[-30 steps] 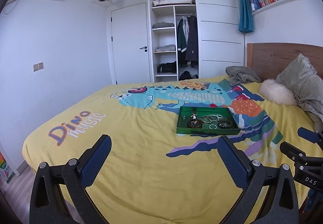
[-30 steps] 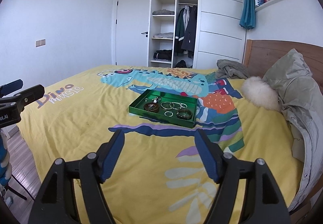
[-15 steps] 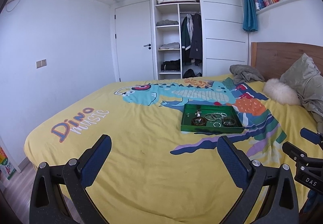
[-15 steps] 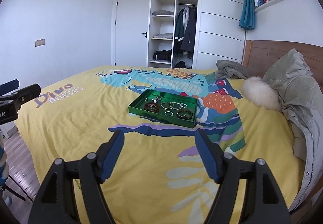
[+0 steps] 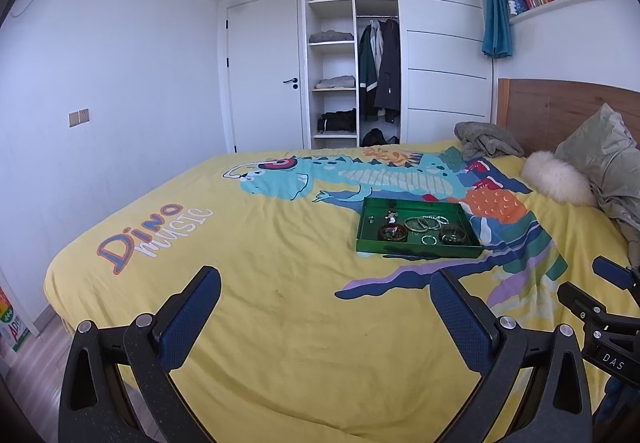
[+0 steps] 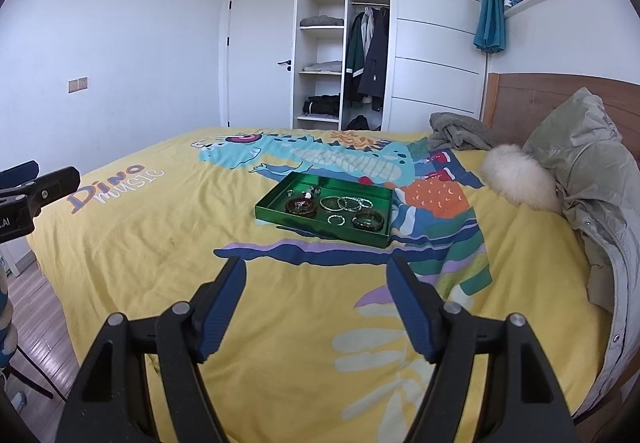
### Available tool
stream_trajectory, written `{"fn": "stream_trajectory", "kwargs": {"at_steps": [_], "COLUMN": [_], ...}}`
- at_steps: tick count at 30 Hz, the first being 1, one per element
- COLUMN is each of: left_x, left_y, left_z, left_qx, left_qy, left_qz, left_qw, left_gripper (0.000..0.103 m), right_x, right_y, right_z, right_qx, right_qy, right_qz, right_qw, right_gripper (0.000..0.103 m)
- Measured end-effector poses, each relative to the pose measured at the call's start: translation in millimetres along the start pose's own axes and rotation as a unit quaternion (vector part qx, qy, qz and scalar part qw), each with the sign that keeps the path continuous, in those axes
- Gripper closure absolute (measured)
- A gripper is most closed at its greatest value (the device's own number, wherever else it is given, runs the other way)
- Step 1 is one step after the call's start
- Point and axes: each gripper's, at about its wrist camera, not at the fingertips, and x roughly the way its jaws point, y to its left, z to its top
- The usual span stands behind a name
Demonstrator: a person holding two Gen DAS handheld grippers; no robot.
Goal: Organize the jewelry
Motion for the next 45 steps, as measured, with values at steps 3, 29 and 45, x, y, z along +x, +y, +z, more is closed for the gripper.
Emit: {"fn": "stream_trajectory", "kwargs": {"at_steps": [3, 29, 45], "left_x": [0.3, 2.4, 6.1], "left_y": [0.6, -0.4, 1.5], "left_z": [-0.9, -5.9, -8.8], "left_qx": [0.000, 0.008, 0.013], "left_qy": [0.001, 0.004, 0.007], "left_qz": [0.001, 0.001, 0.002], "left_qw": [1.0000, 1.0000, 0.9999], "left_gripper": [0.000, 0.000, 0.000], "right_x": [1.5, 1.8, 1.5], "right_y": [0.0, -5.7, -6.4], "right_z": [-1.5, -9.3, -10.0], "right_qx": [0.001, 0.003, 0.004], "right_qy": [0.002, 0.011, 0.014], "right_qz": [-0.001, -0.005, -0.006], "right_qw": [1.000, 1.000, 1.000], "right_gripper": [0.032, 0.032, 0.032]}}
